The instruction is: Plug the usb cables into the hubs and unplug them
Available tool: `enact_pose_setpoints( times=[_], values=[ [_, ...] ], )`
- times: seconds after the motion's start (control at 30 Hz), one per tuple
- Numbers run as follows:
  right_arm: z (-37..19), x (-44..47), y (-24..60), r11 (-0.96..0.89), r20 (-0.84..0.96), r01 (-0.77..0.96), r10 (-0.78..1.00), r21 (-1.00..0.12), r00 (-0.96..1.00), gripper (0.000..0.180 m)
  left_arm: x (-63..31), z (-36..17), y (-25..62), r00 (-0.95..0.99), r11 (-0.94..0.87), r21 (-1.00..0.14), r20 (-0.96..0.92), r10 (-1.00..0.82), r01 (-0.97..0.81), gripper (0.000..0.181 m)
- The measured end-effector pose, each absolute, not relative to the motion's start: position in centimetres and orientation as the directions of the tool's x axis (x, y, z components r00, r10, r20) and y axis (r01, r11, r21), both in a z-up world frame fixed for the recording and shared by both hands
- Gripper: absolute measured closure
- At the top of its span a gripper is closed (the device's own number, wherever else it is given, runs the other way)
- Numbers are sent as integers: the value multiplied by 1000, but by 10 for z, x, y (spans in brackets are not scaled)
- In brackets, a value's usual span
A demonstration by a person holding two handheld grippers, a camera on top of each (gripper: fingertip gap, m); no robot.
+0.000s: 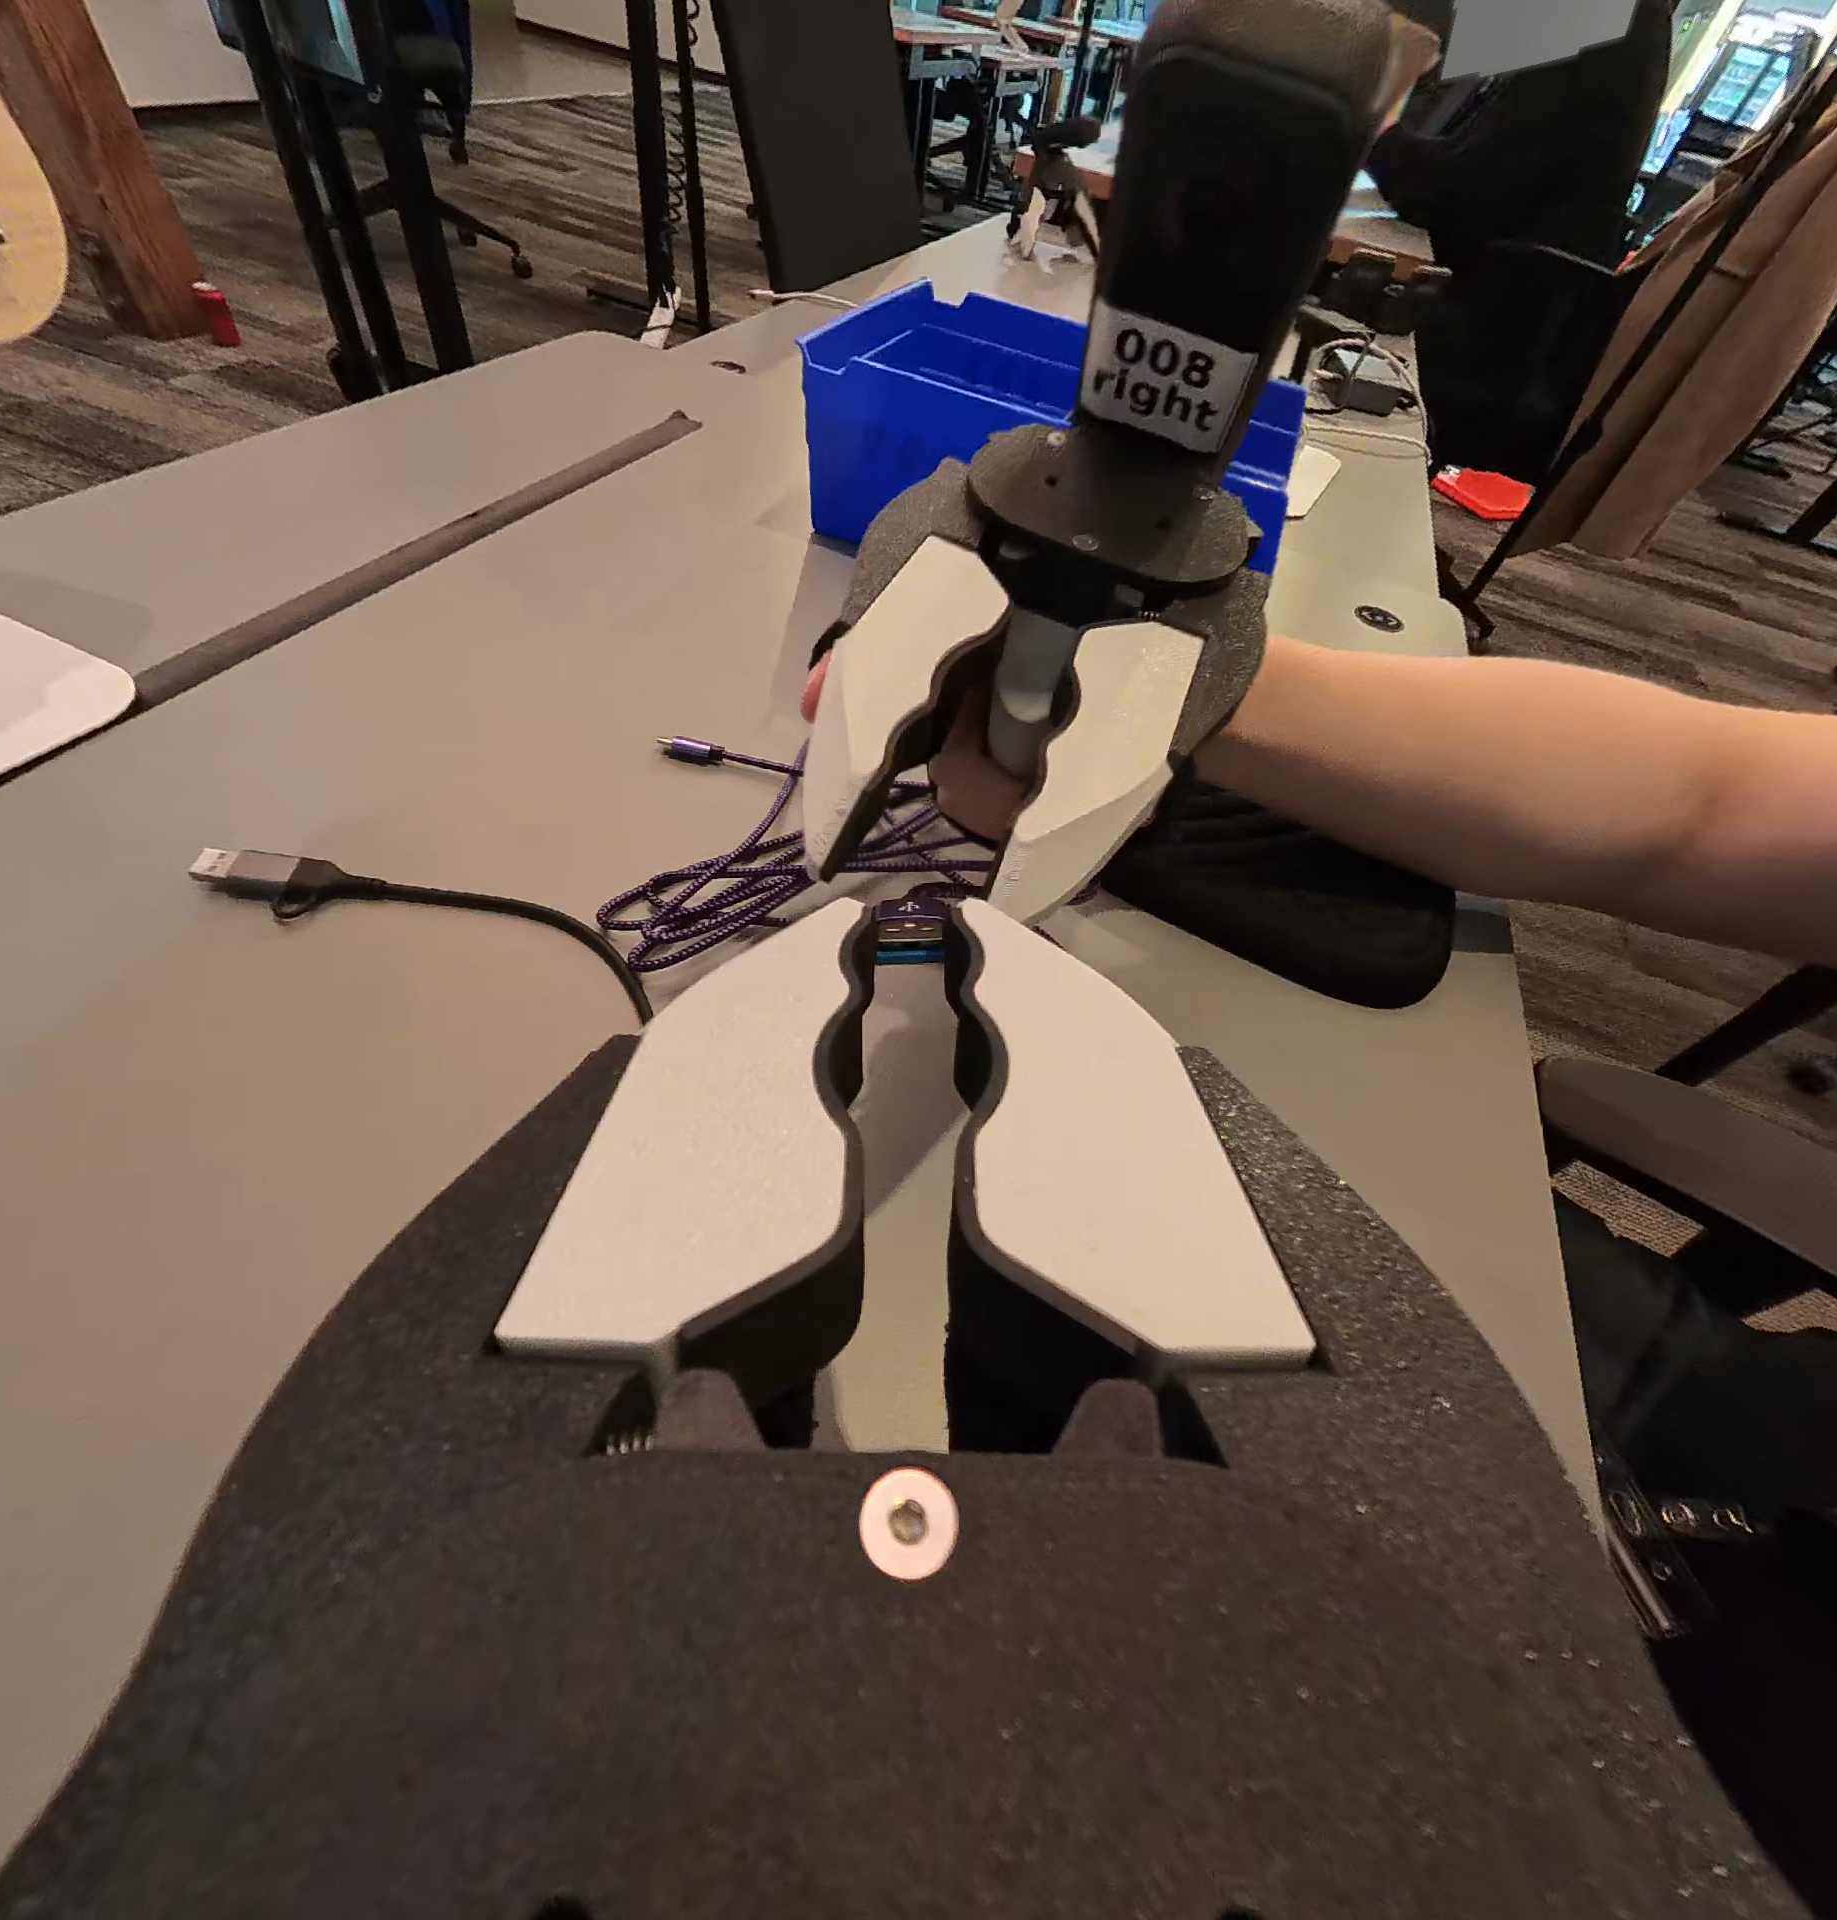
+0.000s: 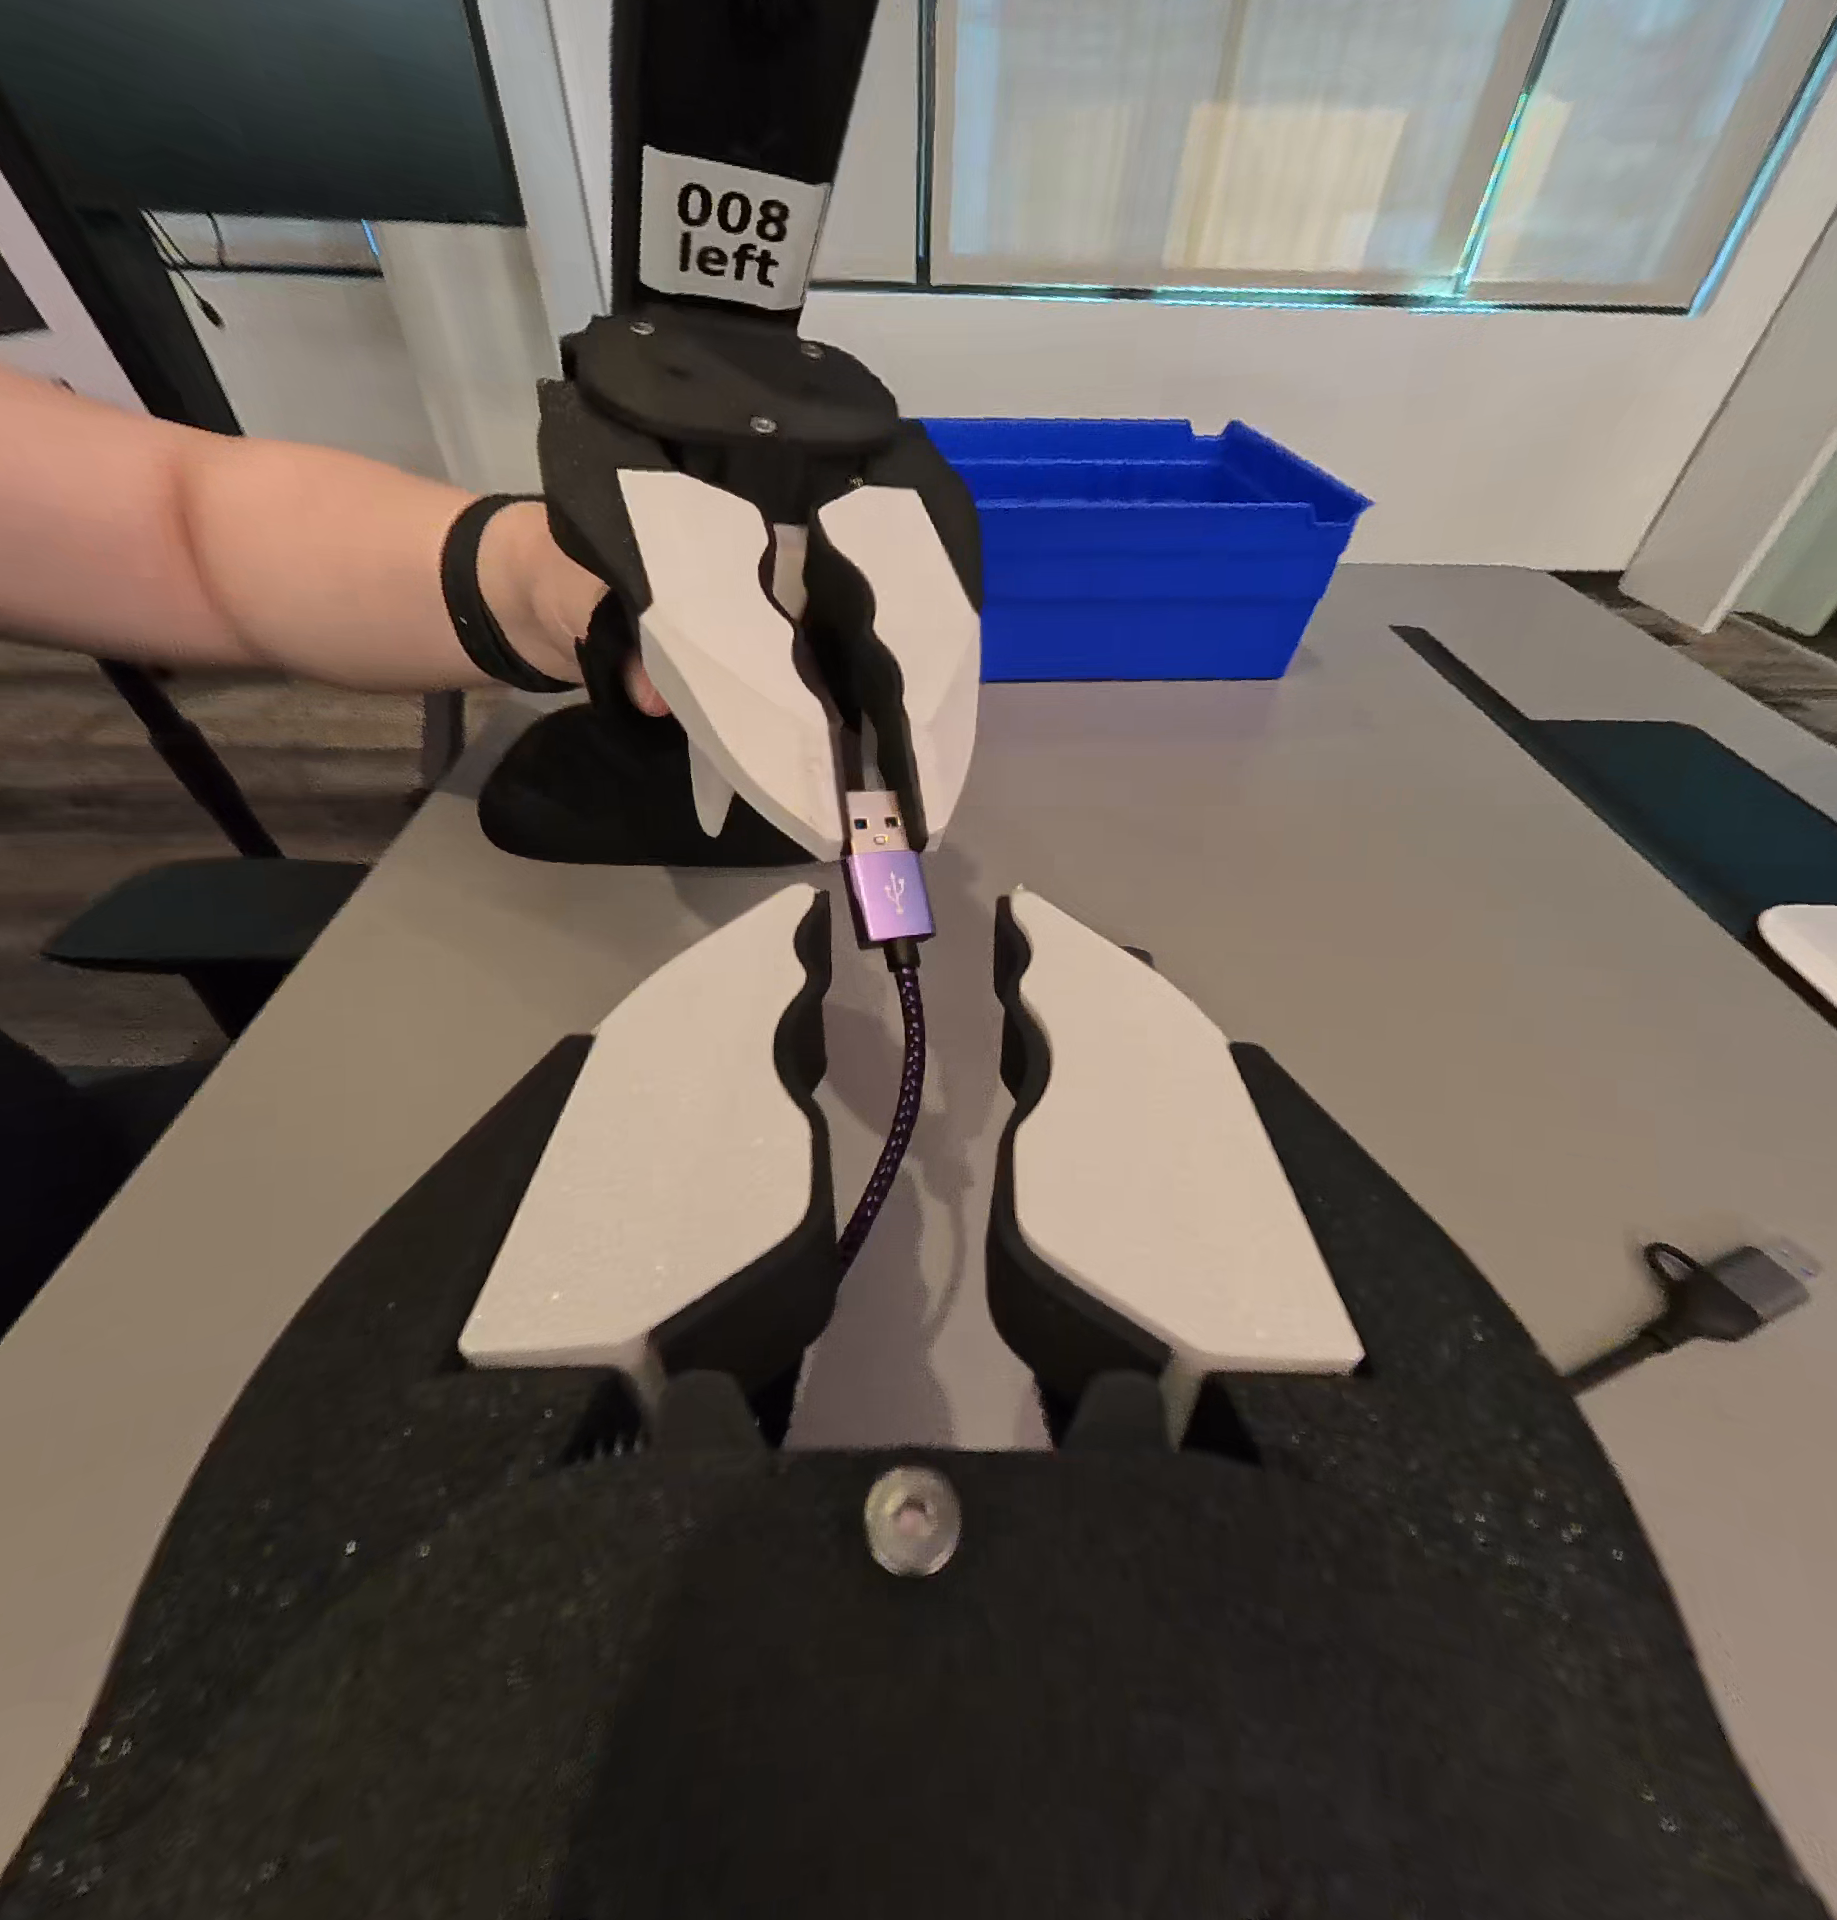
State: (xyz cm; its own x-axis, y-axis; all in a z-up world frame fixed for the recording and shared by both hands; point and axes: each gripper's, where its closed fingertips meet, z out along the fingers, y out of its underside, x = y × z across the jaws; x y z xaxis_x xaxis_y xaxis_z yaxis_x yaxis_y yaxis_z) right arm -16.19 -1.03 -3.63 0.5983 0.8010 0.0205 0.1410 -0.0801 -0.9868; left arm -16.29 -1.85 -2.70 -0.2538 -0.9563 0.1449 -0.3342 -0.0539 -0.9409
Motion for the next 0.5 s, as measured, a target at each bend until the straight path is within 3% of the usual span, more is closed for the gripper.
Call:
enact_pose_setpoints(
  times=[0.33,0.5],
  values=[
    [-43,-169,-10,-131,-62,84,827,-988,559,164,-161,-25,-19,-265,-69,-941,163,-950,-331,169],
    [-53,-162,-2,-35,206,335,727,-942,655,165,-165,-28,-5,-216,-155,-921,243,-946,-357,165]
  ],
)
